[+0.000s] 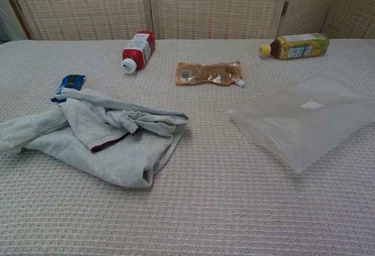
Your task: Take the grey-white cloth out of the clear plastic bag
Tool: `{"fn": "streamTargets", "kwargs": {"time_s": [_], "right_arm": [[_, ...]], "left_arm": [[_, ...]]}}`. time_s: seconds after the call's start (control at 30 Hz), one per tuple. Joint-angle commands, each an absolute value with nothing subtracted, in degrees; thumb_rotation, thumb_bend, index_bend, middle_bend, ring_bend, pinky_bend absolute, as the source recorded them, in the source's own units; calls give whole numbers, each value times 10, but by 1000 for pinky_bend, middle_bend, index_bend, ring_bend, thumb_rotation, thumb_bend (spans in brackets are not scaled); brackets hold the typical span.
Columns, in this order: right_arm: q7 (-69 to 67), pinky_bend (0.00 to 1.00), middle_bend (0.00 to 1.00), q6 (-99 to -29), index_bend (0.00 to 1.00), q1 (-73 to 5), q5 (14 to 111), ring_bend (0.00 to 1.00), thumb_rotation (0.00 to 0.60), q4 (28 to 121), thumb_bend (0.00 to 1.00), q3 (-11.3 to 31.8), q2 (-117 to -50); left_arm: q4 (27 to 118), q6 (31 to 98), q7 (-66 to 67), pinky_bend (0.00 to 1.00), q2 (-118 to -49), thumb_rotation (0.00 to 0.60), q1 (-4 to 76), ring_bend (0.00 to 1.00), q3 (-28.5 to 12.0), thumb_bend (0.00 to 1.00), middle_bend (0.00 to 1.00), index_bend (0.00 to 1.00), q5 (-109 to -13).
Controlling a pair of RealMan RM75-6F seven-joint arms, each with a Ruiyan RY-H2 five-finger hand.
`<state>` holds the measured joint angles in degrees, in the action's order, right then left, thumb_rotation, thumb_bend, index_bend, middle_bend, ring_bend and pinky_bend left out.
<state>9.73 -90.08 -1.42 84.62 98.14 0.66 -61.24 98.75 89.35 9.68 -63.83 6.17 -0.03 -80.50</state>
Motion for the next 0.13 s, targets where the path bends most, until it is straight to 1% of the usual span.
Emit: {"fn": "streamTargets", "kwargs": {"time_s": [0.03,0.13], "right_arm": [[92,0,0,-890,0,-16,841,0,600,984,59,10,-606],[94,0,0,-888,0,-16,839,0,600,985,58,12,-606]], "left_arm": [[989,901,93,137,-636,596,55,63,-5,189,146,186,-807],[987,896,93,137,-636,596,54,63,-7,189,146,186,-808]]}}
